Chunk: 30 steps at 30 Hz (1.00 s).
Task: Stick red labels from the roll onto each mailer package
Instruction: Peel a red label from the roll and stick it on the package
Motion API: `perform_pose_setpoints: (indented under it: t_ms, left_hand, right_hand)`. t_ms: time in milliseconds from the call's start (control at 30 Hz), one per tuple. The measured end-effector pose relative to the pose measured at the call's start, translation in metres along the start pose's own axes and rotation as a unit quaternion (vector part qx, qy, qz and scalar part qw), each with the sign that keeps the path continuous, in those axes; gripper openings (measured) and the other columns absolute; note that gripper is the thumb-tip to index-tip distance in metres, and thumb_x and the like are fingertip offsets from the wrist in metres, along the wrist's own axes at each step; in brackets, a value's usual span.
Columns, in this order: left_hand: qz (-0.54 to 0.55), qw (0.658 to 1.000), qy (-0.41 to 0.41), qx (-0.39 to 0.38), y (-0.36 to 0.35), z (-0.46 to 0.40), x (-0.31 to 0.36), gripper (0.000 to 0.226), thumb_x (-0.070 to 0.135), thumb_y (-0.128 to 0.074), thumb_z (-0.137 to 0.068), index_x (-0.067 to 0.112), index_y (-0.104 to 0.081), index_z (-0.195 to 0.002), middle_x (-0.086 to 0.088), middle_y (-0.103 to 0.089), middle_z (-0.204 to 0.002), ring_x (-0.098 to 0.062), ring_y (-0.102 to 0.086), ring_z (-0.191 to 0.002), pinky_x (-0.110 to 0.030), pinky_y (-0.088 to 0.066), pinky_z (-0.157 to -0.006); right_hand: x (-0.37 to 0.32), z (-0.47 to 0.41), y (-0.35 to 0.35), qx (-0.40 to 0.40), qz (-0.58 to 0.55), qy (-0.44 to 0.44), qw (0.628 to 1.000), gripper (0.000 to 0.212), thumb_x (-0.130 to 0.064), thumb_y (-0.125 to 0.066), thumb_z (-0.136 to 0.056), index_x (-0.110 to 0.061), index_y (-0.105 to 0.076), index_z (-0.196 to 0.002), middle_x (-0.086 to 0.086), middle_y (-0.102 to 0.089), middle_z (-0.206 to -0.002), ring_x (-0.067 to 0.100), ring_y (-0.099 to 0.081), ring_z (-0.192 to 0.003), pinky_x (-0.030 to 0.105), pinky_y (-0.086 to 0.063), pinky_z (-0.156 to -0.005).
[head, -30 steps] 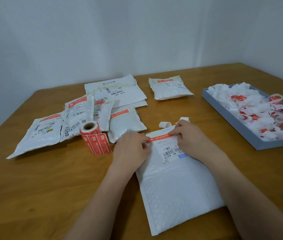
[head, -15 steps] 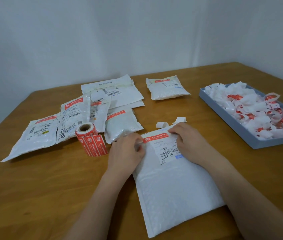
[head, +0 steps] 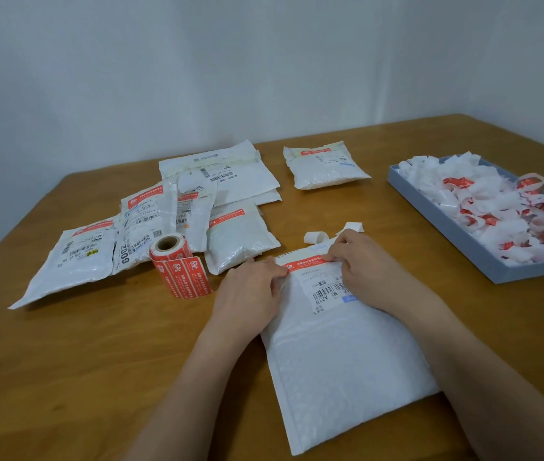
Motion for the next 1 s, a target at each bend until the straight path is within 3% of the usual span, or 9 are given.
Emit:
perform_pose_setpoints:
  t_ms: [133, 300, 400, 500, 600, 733, 1000]
  left_hand:
    - [0.005, 1.0, -0.007, 0.01, 0.006, 0.0, -0.001, 0.03, 0.027, -0.049, -0.097, 0.032, -0.066, -0.122, 0.007, -0.064, -0.125, -0.012, -0.054, -0.11, -0.022, -0.043, -0.08]
    - [0.007, 0.999, -0.001, 0.032, 0.007, 0.002, 0.001, 0.024, 0.026, -0.052, -0.095, 0.029, -0.071, -0.11, 0.011, -0.06, -0.128, -0.009, -0.056, -0.108, -0.025, -0.051, -0.082]
    - [0.018, 0.996, -0.006, 0.088, 0.009, 0.003, 0.003, 0.016, 0.022, -0.057, -0.093, 0.021, -0.071, -0.101, 0.009, -0.06, -0.121, -0.008, -0.051, -0.109, -0.02, -0.044, -0.082]
    - [0.071, 0.99, 0.014, 0.121, 0.009, 0.004, 0.0, 0.018, 0.02, -0.056, -0.094, 0.021, -0.067, -0.107, 0.006, -0.061, -0.114, -0.008, -0.05, -0.103, -0.018, -0.044, -0.077]
    - [0.093, 0.988, 0.0, 0.123, 0.005, 0.001, 0.001, 0.025, 0.016, -0.054, -0.094, 0.019, -0.065, -0.115, 0.004, -0.062, -0.111, -0.006, -0.047, -0.095, -0.018, -0.042, -0.076]
    - [0.079, 0.99, -0.038, 0.111, 0.002, 0.0, 0.006, 0.031, 0.008, -0.051, -0.091, 0.016, -0.065, -0.117, 0.003, -0.062, -0.11, -0.012, -0.046, -0.104, -0.021, -0.04, -0.081]
    - [0.074, 0.994, -0.048, 0.071, -0.004, -0.001, 0.006, 0.032, 0.013, -0.053, -0.093, 0.02, -0.064, -0.122, 0.002, -0.057, -0.114, -0.014, -0.041, -0.11, -0.027, -0.043, -0.089]
  right_hand:
    - [0.0, 0.0, 0.001, 0.004, -0.002, 0.0, 1.0, 0.036, 0.0, -0.041, -0.094, -0.015, -0.066, -0.115, 0.0, -0.051, -0.118, 0.015, -0.046, -0.105, 0.03, -0.046, -0.086]
    - [-0.001, 0.004, 0.002, 0.036, -0.019, -0.003, 0.999, 0.027, -0.001, -0.043, -0.094, -0.013, -0.065, -0.103, 0.001, -0.055, -0.114, 0.016, -0.048, -0.102, 0.027, -0.045, -0.081]
    - [0.001, 0.008, 0.006, 0.076, -0.039, 0.003, 0.996, 0.03, -0.001, -0.043, -0.093, -0.013, -0.065, -0.109, 0.0, -0.058, -0.115, 0.015, -0.049, -0.105, 0.029, -0.046, -0.084]
    - [-0.001, 0.008, 0.012, 0.114, -0.04, 0.03, 0.992, 0.033, -0.003, -0.043, -0.094, -0.017, -0.066, -0.114, -0.003, -0.059, -0.114, 0.012, -0.045, -0.108, 0.022, -0.043, -0.082]
    - [-0.01, 0.007, 0.006, 0.087, -0.097, 0.074, 0.989, 0.035, -0.005, -0.044, -0.096, -0.021, -0.068, -0.115, -0.005, -0.054, -0.102, 0.013, -0.045, -0.103, 0.01, -0.034, -0.078]
    - [-0.013, 0.007, -0.006, 0.005, -0.107, 0.096, 0.99, 0.046, -0.006, -0.04, -0.099, -0.037, -0.062, -0.124, -0.009, -0.044, -0.102, 0.005, -0.036, -0.104, 0.004, -0.029, -0.083]
    - [-0.017, 0.008, -0.011, -0.031, -0.007, 0.089, 0.996, 0.048, -0.015, -0.037, -0.098, -0.049, -0.055, -0.126, -0.014, -0.033, -0.107, 0.003, -0.028, -0.102, 0.019, -0.028, -0.085]
Point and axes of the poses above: each hand's wrist, its own z-axis away from the middle knuckle, its own y-axis out of the back of the hand, x = y × z, the point moved 6 cm from there along -z, towards the middle knuckle
